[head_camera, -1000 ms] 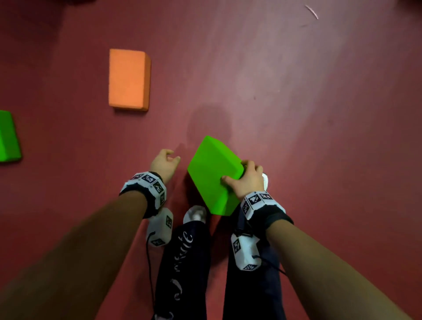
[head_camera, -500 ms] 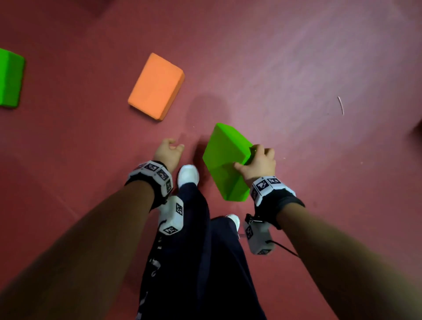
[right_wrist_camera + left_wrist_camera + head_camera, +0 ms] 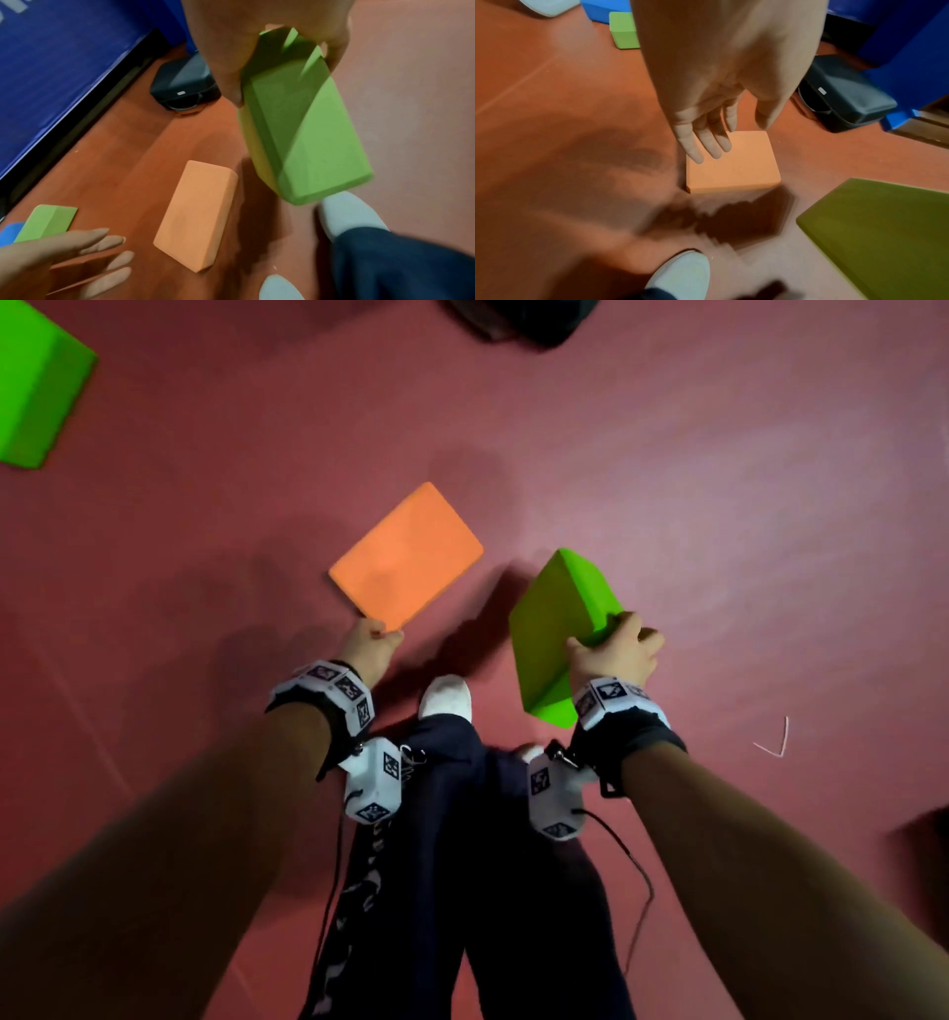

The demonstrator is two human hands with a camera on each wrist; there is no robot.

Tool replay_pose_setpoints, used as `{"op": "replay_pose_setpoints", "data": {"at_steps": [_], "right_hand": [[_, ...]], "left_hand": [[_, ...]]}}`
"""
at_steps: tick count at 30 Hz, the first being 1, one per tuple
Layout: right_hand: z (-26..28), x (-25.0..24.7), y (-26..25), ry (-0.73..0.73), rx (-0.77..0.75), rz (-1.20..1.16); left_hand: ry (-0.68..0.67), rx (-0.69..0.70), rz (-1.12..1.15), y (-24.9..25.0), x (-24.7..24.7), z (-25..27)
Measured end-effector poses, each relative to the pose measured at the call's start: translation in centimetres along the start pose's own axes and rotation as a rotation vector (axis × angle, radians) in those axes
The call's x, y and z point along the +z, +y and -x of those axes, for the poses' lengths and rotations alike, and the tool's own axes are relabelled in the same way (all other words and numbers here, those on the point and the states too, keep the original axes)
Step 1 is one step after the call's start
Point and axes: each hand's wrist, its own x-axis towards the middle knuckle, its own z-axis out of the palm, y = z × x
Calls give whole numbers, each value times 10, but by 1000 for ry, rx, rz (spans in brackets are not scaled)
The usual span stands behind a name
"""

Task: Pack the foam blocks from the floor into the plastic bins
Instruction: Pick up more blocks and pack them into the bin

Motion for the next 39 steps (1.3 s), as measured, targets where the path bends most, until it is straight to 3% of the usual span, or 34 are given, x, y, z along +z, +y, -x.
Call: {"op": "replay_pose_setpoints", "data": {"at_steps": [6, 10, 15, 19, 21, 26, 29, 32, 37, 39], "right_hand": [[-74, 19, -81, 42, -325, 134], [-117, 49, -103, -25, -631, 158], [-136, 73, -128, -12, -897, 144], [-143, 76, -152, -40, -1034, 214], [-143, 81, -163, -77, -1053, 268], [-140, 84, -187, -130, -1025, 360], [-136, 80, -189, -178, -938, 316], [-125, 68, -179, -212, -881, 314], [-100, 33, -157, -263, -790, 490], [-85, 23, -152, -337, -753, 542]], "left_hand": [[162, -119, 158, 25, 3, -62], [231, -249, 196, 19, 11, -109], [359, -398, 344, 10, 17, -159], [246, -393, 482, 0, 29, -176], [276, -391, 625, -3, 31, -176], [348, -454, 722, -16, 20, -176], [411, -350, 658, 8, -1, -143], [336, -257, 642, 21, 1, -122], [150, -294, 479, 30, 6, -77], [162, -314, 374, 30, 1, -56]]}}
